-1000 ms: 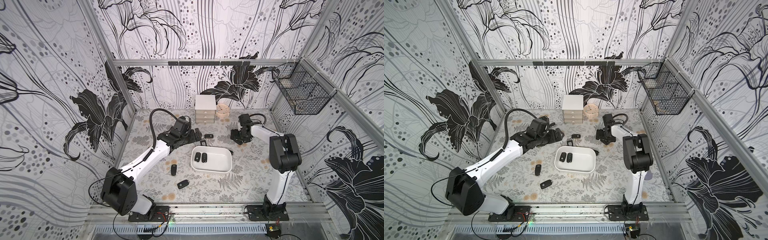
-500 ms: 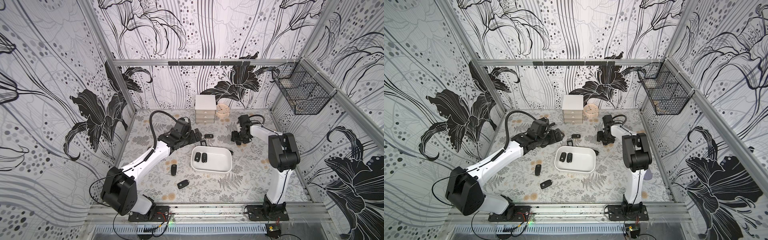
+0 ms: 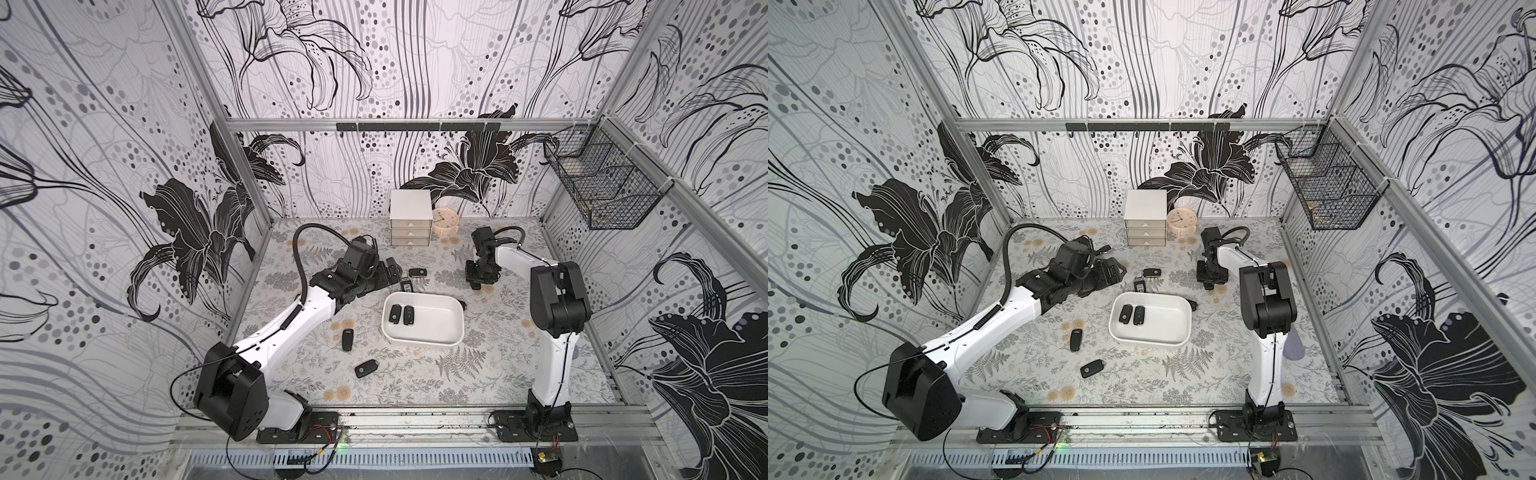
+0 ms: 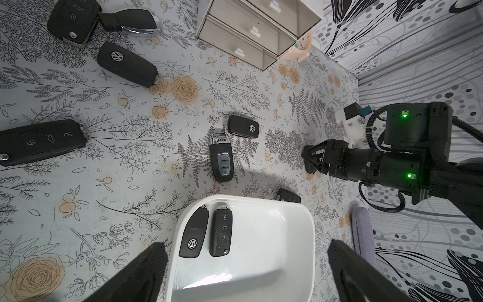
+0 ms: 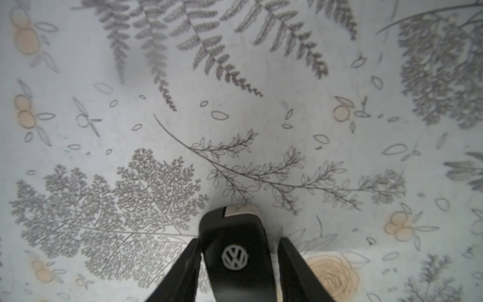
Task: Place the car key into the storage box
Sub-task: Pick up the car key from the center of the board.
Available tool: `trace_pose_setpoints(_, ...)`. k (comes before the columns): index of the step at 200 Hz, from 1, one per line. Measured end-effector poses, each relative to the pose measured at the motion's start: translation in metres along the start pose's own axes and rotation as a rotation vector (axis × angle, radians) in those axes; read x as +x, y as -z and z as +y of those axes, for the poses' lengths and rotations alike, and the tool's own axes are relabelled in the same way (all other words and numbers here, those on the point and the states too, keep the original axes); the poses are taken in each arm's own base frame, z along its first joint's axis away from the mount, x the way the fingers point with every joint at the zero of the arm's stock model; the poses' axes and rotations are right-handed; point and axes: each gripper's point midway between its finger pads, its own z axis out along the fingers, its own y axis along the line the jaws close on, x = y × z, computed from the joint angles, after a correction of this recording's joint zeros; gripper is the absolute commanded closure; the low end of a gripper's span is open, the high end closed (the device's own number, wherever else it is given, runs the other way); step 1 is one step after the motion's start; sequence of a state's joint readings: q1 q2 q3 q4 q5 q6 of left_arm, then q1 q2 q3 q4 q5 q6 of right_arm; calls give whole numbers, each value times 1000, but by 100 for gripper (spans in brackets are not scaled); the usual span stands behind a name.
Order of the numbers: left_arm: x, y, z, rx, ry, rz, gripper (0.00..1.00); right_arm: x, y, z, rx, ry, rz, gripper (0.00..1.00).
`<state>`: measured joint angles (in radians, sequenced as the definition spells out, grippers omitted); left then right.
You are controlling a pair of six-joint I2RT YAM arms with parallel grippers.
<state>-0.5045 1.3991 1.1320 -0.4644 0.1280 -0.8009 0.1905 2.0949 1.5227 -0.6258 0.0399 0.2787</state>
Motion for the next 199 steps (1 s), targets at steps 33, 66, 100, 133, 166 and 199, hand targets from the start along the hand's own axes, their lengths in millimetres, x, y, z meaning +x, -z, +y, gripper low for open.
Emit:
trace_pose_setpoints(33, 1, 2, 2, -2, 0, -2, 1, 0, 0, -2, 10, -10, 0, 65)
trace_pose_setpoints(66, 1, 4, 2, -3, 0, -3, 1, 0, 0, -1, 10, -16, 0, 67)
trace_pose_setpoints(100, 0, 7, 0, 1, -2, -10, 1, 9, 3, 2, 9, -22, 7, 68)
trace_pose_setpoints(133, -1, 13, 0, 8, -6, -19, 1, 21, 22, 14, 1, -18, 17, 68)
trace_pose_setpoints(166, -5, 18, 0, 15, -10, -30, 1, 19, 64, 40, -44, -12, -51, 68)
trace_pose_setpoints(199, -3, 22, 7, 16, -11, -27, 1, 31, 106, 81, -94, 15, -112, 68)
